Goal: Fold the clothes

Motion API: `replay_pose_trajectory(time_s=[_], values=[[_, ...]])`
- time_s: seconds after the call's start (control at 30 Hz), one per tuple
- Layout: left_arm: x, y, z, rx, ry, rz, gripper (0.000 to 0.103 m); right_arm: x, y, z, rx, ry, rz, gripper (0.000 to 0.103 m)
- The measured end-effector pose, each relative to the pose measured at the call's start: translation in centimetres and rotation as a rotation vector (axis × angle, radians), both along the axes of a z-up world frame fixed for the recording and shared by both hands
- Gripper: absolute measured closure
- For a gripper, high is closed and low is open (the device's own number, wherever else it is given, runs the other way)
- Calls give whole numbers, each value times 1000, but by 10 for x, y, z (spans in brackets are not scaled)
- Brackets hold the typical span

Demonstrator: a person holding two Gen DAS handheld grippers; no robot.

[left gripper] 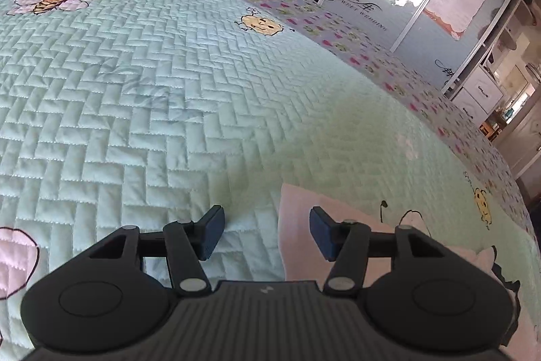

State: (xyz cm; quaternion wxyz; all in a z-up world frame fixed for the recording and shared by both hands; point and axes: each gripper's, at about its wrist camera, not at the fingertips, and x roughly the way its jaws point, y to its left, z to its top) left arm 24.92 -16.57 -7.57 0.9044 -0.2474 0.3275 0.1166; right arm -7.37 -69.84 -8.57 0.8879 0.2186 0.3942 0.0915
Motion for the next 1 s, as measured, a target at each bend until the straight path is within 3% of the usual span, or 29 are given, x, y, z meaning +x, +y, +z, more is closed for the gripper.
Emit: replay_pose_trajectory(time_s=[0.17, 0.2, 0.23, 0.33, 0.67, 0.83, 0.93, 0.97, 1.0], values=[[16, -12, -3, 135, 8, -144, 47, -2, 2, 0, -5, -6, 2, 14], [18, -14, -3, 150, 7, -171, 60, -3, 3, 0, -8, -10, 2, 13], [21, -15, -3, 157, 9, -178, 84, -3, 5, 0, -17, -13, 4, 12], [30, -16, -2, 197, 22, -161, 100, -4, 12, 1, -69, -20, 18, 10], [68, -33, -9, 488, 103, -93, 102, -8, 11, 1, -70, -28, 12, 7], [55, -24, -1, 535, 111, 30, 99, -10, 4, 1, -23, -30, 8, 7], [30, -41, 20, 511, -5, -11, 98, -11, -3, 0, 20, -34, 1, 7], [22, -48, 25, 484, -37, -56, 97, -11, -5, 0, 34, -36, -2, 7], [17, -58, 28, 407, -47, -163, 94, -12, -7, 0, 45, -39, -3, 7]])
